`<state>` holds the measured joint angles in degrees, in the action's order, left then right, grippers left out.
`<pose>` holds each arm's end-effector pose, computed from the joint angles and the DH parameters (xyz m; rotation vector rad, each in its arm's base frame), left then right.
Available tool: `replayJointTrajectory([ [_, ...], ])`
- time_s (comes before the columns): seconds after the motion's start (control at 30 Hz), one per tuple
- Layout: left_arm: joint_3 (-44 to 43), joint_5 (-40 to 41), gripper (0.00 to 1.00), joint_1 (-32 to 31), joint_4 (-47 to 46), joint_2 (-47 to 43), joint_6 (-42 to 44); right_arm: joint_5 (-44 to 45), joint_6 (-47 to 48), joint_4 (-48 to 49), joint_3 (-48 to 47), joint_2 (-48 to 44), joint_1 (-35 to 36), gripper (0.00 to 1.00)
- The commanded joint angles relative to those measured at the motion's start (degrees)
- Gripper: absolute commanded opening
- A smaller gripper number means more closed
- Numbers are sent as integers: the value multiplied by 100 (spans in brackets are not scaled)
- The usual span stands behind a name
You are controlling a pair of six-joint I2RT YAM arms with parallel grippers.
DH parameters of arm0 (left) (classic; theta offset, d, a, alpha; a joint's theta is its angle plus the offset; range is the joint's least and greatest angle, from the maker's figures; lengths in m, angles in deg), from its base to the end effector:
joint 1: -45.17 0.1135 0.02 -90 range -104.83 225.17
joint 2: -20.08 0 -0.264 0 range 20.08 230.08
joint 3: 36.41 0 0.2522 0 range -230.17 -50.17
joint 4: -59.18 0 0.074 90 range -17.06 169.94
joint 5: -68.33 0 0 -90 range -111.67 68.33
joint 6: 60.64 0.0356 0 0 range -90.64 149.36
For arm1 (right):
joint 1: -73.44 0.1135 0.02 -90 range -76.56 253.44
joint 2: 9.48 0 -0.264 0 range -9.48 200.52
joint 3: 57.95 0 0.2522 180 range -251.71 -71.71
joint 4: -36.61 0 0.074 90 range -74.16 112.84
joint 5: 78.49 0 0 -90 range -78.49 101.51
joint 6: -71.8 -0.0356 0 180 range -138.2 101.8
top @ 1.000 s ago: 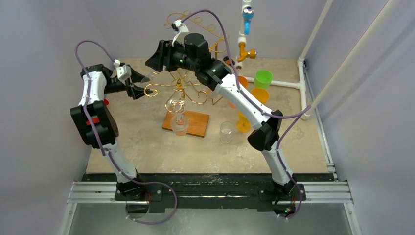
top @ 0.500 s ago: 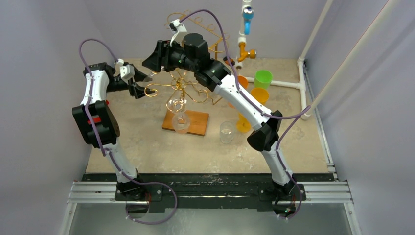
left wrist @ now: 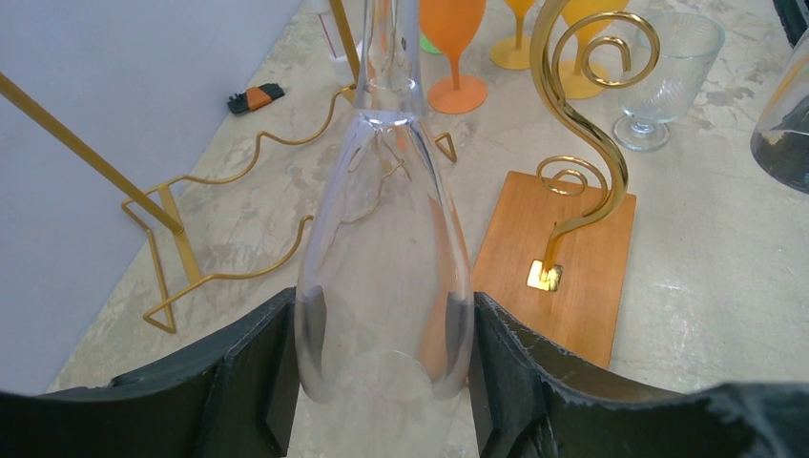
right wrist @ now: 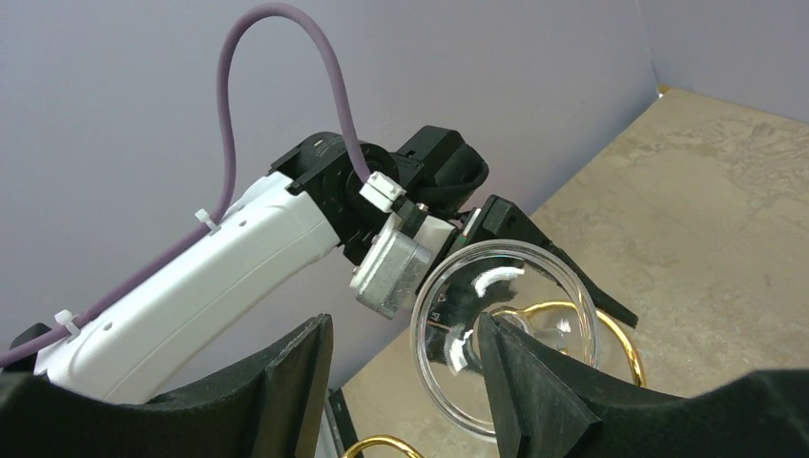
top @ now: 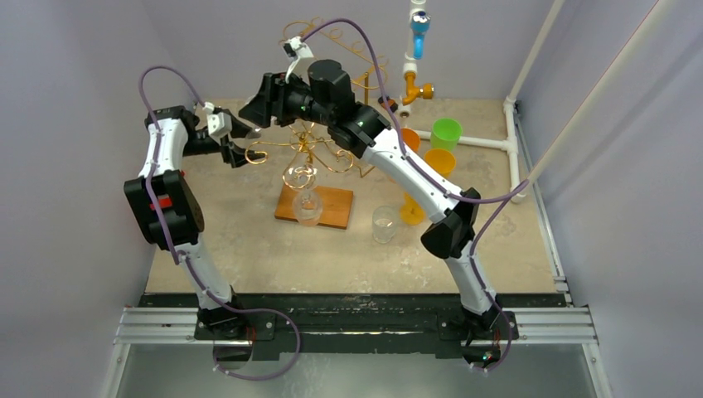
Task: Place the wine glass upside down on the wine glass rack
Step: Place the wine glass at the wine rack.
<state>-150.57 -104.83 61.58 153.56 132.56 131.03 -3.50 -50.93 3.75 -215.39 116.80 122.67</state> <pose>0.3643 0.0704 0.2867 1.1667 1.3219 -0.8402 0.3198 0.3850 0.4536 -0.4729 1.7009 1.2890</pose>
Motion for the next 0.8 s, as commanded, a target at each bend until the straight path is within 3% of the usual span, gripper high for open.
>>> replayJointTrajectory([
  [0.0,-20,-797,0,-185,103,-402,380,-183,130,-300,255,-289,137,66],
  [0.77,344,-790,0,-440,129,-441,651,6,285,-108,1344,-1002,83,67],
])
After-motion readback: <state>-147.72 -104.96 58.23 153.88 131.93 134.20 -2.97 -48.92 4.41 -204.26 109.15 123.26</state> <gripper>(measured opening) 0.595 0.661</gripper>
